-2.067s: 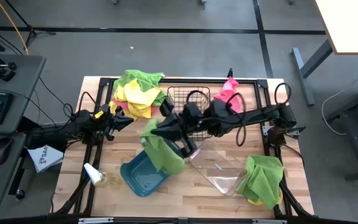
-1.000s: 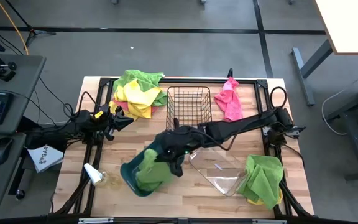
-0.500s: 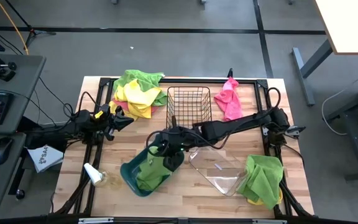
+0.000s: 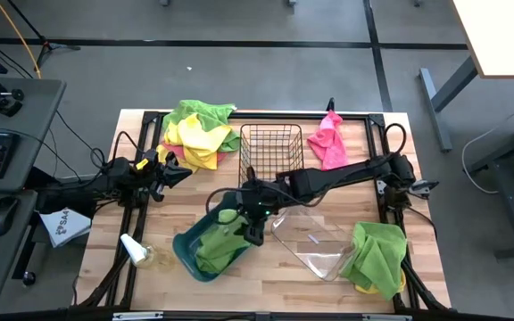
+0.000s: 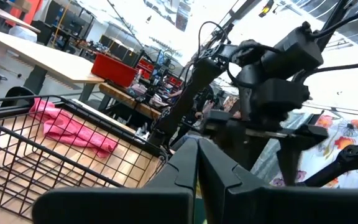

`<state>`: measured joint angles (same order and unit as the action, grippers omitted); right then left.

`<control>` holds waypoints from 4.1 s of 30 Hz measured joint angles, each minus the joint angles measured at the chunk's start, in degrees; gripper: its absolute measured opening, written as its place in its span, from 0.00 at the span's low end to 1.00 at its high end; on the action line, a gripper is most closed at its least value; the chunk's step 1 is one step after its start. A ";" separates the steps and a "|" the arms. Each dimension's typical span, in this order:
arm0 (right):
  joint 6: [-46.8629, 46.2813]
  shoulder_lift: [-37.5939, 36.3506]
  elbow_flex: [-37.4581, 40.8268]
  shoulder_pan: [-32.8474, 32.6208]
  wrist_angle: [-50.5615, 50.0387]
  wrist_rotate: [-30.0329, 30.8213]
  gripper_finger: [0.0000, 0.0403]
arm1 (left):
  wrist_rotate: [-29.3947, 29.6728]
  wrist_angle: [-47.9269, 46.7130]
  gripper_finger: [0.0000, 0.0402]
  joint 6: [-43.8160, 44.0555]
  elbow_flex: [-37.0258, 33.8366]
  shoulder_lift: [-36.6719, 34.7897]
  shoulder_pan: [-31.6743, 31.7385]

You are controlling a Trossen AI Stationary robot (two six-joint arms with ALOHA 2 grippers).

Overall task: Sort microfiber towel by color & place in baskets
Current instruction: Put the top right green towel into the blue bin, then put the bottom green towel into the blue bin

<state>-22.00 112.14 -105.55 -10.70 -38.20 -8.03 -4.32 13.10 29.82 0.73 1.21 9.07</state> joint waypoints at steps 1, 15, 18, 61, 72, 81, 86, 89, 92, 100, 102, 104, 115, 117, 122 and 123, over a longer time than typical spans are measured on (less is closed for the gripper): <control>0.04 0.00 -1.20 0.24 -3.53 0.00 0.74 | 0.00 0.00 0.00 0.01 -0.01 0.00 0.01; 1.08 0.14 -5.84 -1.63 -13.80 3.56 0.75 | 0.00 0.00 0.00 0.00 0.01 0.00 0.01; -0.28 0.15 -5.82 -2.52 -22.46 5.07 0.75 | 0.00 0.00 0.00 0.02 0.01 0.02 0.01; -86.02 -45.37 62.96 -35.23 -16.36 -18.20 0.61 | 0.00 0.00 0.00 0.00 0.01 0.02 0.01; -81.21 -45.35 63.01 -35.23 -14.48 -17.01 0.46 | 0.00 0.00 0.00 0.01 0.00 0.00 0.01; -79.65 -45.39 58.75 -35.23 -16.26 -17.23 0.04 | 0.00 0.00 0.00 0.00 -0.01 0.02 0.01; -75.99 -46.03 45.39 -35.13 -27.80 -15.62 0.02 | 0.00 0.01 0.00 0.02 0.00 0.02 0.01; -74.42 -46.05 33.52 -34.99 -34.58 -6.83 0.01 | 0.00 0.02 0.00 0.00 0.01 0.02 -0.01; -72.83 -46.07 21.87 -35.01 -37.99 8.02 0.01 | 0.00 0.00 0.00 0.00 -0.01 0.02 0.01; -45.22 -43.95 3.51 -31.90 -26.37 43.58 0.00 | 0.00 0.00 0.00 0.00 0.01 0.02 -0.01; -35.05 -42.52 2.47 -29.13 -19.49 44.51 0.00 | 0.00 0.00 0.00 0.01 -0.01 0.01 0.00; -25.80 -40.47 2.41 -25.76 -12.61 43.28 0.00 | 0.00 0.00 0.00 0.01 0.00 0.02 0.00; -2.69 -18.50 2.62 -10.27 17.86 12.09 0.00 | 0.00 0.00 0.00 0.00 -0.01 0.01 0.01; -1.31 -14.69 2.62 -8.35 23.93 5.96 0.00 | 0.00 0.00 0.00 0.02 0.01 0.02 0.01; -2.92 -8.04 2.62 -4.41 32.96 -3.85 0.00 | 0.00 0.00 0.00 0.01 0.00 0.01 0.01; -3.54 -7.24 2.62 -3.86 32.91 -5.05 0.00 | 0.01 0.01 0.00 0.00 0.00 0.01 0.01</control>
<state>-25.54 104.90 -102.94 -14.56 -5.29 -13.08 -4.31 13.11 29.83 0.73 1.22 9.07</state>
